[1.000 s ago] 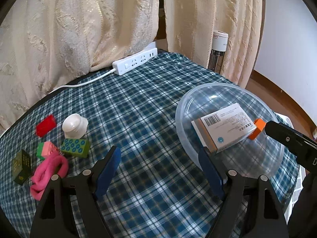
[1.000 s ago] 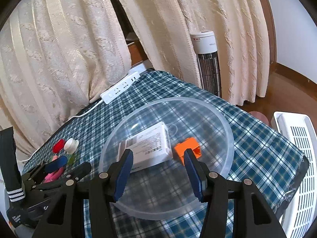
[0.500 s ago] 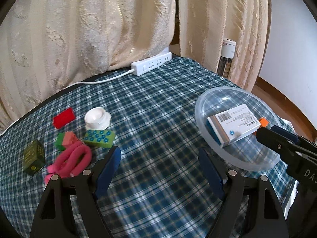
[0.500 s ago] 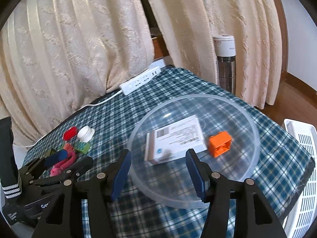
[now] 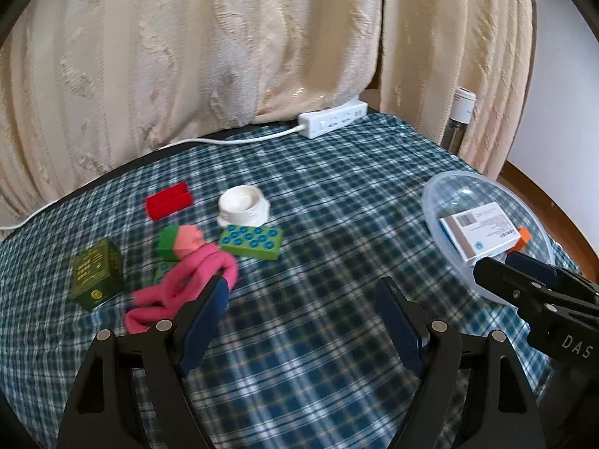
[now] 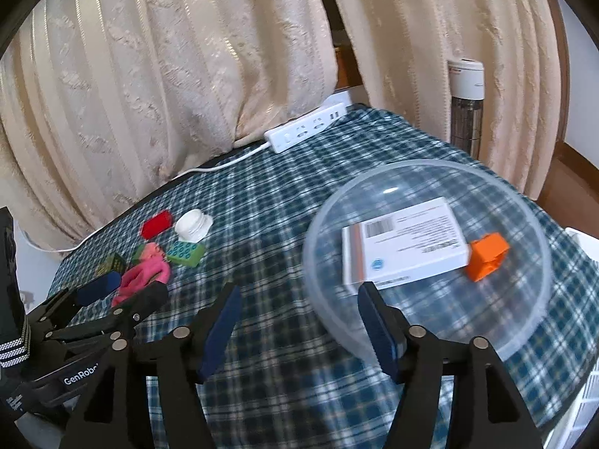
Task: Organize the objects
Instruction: 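Withdraw both tools from the bowl back toward the toy pile, then grasp the dark pink foam hand gripper with the right tool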
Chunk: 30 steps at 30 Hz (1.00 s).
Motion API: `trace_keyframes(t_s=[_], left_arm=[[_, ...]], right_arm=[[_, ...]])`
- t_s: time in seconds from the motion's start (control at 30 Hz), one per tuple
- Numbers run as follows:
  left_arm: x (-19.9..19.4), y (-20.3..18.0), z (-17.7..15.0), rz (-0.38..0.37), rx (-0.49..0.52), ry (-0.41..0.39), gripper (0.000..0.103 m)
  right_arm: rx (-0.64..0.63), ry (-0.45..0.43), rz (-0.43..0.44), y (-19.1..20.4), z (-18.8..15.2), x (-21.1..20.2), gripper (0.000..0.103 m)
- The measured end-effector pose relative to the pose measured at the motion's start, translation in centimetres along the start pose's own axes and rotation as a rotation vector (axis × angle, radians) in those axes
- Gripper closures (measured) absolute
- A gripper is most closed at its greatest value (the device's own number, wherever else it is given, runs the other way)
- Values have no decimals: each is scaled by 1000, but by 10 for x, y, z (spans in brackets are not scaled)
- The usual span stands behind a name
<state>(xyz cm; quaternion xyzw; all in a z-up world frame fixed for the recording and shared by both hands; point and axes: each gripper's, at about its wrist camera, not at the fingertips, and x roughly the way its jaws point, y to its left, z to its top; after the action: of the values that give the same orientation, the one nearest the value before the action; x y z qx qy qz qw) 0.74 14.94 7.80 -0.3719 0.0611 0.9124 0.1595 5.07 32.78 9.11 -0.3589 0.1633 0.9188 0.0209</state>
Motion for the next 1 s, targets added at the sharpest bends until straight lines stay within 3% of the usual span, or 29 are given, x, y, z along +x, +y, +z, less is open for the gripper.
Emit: trace_keyframes(t_s=[0.23,0.37,1.0], left_arm=[[-1,29,-6,25,-41,9,21],[-2,47,-11,45,-66,13,21],[11,127,-30,140,-200,65,21]], right_arm=[[-13,53,35,20,-3,17,32],[-21,64,52,30,-5,23,19],[-91,123,91,70,-6,53,19]])
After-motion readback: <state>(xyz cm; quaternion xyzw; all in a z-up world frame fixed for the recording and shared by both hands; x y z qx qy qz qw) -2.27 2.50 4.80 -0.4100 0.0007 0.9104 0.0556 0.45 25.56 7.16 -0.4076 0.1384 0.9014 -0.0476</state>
